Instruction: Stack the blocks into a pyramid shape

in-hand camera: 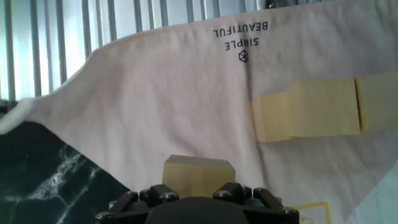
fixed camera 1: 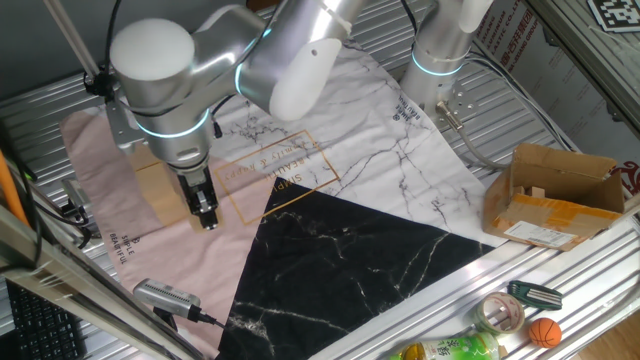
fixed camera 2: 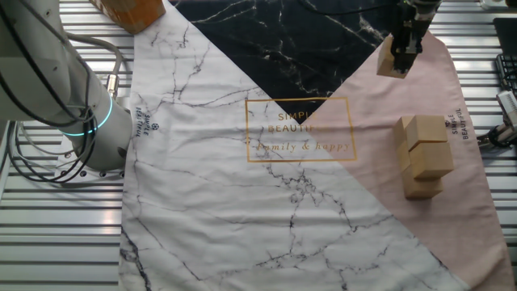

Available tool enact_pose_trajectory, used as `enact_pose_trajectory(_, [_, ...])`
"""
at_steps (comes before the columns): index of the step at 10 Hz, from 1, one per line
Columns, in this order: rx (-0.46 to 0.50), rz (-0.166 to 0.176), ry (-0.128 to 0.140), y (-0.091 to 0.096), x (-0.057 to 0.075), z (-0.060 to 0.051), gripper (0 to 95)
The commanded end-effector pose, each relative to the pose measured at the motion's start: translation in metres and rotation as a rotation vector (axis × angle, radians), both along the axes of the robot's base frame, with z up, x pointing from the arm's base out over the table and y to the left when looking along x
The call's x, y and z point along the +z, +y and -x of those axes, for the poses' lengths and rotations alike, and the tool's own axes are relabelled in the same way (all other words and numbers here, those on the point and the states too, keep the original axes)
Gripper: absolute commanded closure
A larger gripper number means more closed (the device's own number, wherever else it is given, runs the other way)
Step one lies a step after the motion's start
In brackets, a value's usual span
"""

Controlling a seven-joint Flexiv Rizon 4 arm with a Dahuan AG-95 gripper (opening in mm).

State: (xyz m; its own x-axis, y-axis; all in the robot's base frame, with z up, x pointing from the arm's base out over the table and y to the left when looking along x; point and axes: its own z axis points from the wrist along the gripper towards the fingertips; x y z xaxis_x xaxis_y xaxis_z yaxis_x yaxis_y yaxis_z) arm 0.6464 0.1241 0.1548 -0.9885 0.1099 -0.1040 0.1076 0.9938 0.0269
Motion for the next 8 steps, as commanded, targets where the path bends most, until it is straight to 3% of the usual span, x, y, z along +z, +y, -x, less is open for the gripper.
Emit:
enact_pose_trajectory(1, [0.002, 0.041, 0.008, 0.0, 0.0, 0.0, 95.0])
enact_pose_trajectory(4, [0.05, 0.055, 0.015, -0.003, -0.001, -0.002, 95.0])
enact_pose_trajectory(6, [0.089, 0.054, 0.014, -0.02, -0.007, -0.012, 95.0])
enact_pose_trajectory(8, [0.103, 0.04, 0.02, -0.035, -0.004, -0.022, 95.0])
